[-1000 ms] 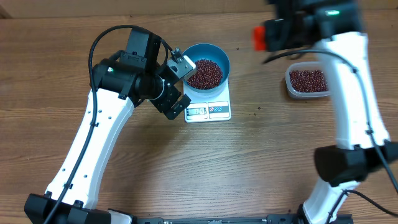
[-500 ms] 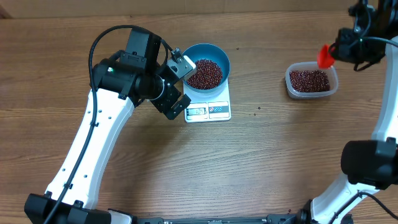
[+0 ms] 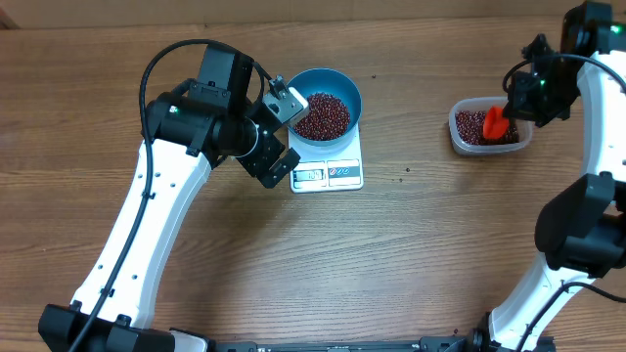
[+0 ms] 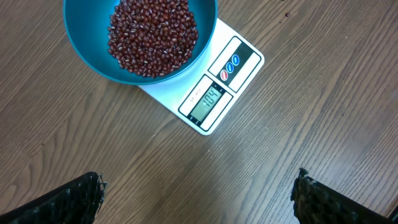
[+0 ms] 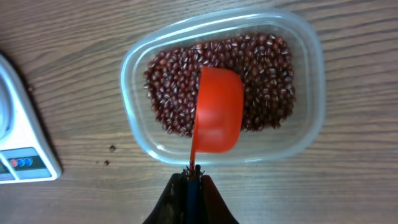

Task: Scoop item into bowl and weigh 150g on scale
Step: 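Return the empty red cup right to the bean tub, then dip the red cup into the tub and scoop beans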

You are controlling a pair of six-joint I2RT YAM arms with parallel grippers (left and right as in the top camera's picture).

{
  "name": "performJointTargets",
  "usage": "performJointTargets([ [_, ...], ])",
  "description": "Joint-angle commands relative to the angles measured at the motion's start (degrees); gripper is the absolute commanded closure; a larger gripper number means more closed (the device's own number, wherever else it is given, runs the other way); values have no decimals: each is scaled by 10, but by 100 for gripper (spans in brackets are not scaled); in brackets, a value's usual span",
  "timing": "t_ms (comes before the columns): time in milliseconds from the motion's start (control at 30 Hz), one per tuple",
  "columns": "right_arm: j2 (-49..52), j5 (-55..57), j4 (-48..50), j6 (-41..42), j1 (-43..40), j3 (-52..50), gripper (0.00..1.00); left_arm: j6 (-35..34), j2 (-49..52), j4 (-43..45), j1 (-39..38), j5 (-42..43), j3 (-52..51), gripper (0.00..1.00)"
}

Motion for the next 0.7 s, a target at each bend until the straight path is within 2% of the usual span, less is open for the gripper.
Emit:
performJointTargets([
  [0, 9, -1, 21, -4, -2, -21, 96, 9, 3, 0, 2, 1, -3, 0],
  [367, 9, -10, 68, -4, -2, -72, 96, 9, 3, 0, 2, 1, -3, 1],
  [667, 9, -105, 75, -31, -1, -90, 96, 9, 3, 0, 2, 1, -3, 0],
])
